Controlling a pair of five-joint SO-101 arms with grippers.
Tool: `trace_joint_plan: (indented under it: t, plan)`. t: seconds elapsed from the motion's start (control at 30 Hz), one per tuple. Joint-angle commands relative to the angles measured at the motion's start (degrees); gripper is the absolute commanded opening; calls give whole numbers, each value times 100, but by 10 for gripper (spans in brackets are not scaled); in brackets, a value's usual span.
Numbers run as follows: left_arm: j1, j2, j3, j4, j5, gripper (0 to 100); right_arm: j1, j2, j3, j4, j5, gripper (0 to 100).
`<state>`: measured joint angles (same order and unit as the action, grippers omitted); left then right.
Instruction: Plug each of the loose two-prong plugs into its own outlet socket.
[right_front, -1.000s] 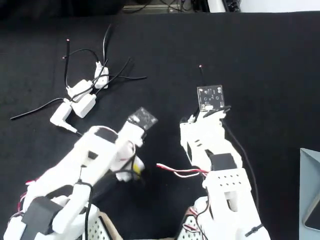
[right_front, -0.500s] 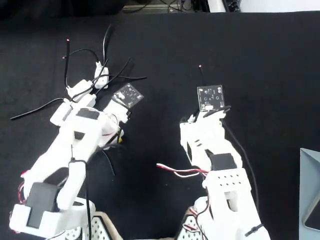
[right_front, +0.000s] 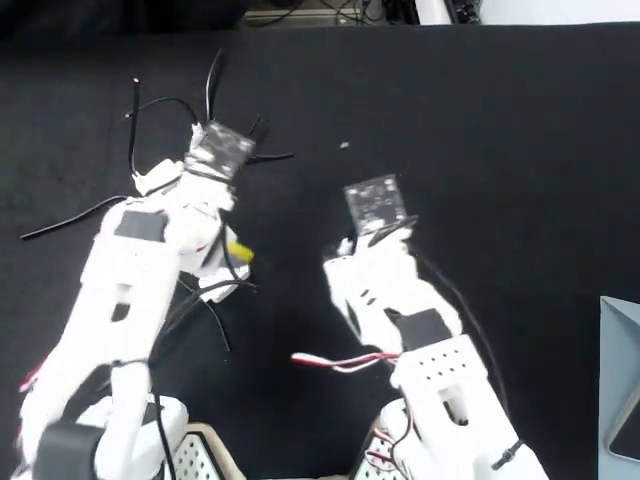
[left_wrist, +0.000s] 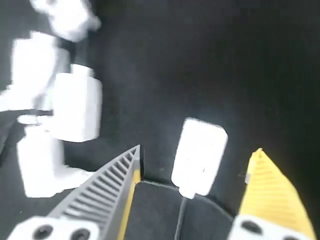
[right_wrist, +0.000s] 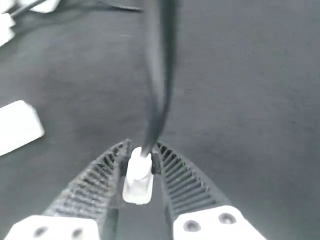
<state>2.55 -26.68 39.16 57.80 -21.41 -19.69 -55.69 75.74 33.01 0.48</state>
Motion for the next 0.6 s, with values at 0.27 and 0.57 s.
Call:
trace_joint_plan:
  t: [0.27, 0.57]
  plan:
    - [-444, -2295, 1235, -765, 1380, 280, -1530, -92, -796, -132, 193, 11]
    - [-1244, -3877, 2123, -800, 2321, 278, -2198, 585, -884, -1108, 862, 11]
